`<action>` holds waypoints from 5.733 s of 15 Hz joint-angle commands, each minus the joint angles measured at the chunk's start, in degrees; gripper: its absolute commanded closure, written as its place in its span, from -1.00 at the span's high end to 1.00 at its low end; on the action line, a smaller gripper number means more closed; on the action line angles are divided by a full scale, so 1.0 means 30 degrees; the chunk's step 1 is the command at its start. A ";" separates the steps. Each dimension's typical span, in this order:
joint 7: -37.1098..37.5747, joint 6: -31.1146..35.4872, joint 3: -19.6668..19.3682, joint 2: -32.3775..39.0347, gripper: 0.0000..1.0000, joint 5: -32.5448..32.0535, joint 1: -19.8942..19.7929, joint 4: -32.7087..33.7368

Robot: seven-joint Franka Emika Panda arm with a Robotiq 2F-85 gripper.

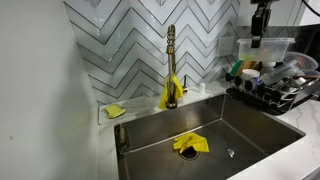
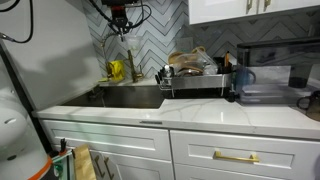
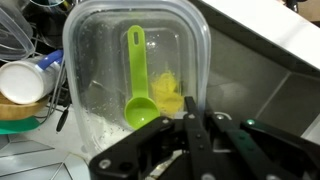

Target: Put the spoon inside the container then put the container inside the sink

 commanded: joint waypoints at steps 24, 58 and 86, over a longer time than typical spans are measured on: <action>0.8162 0.9757 0.0412 0.6666 -0.97 0.2291 0.1182 -0.6257; 1.1216 1.5039 -0.1379 1.4258 -0.97 -0.1443 0.2702 -0.2758; 2.1794 0.7736 -0.2544 0.9148 1.00 -0.3120 0.5050 -0.1441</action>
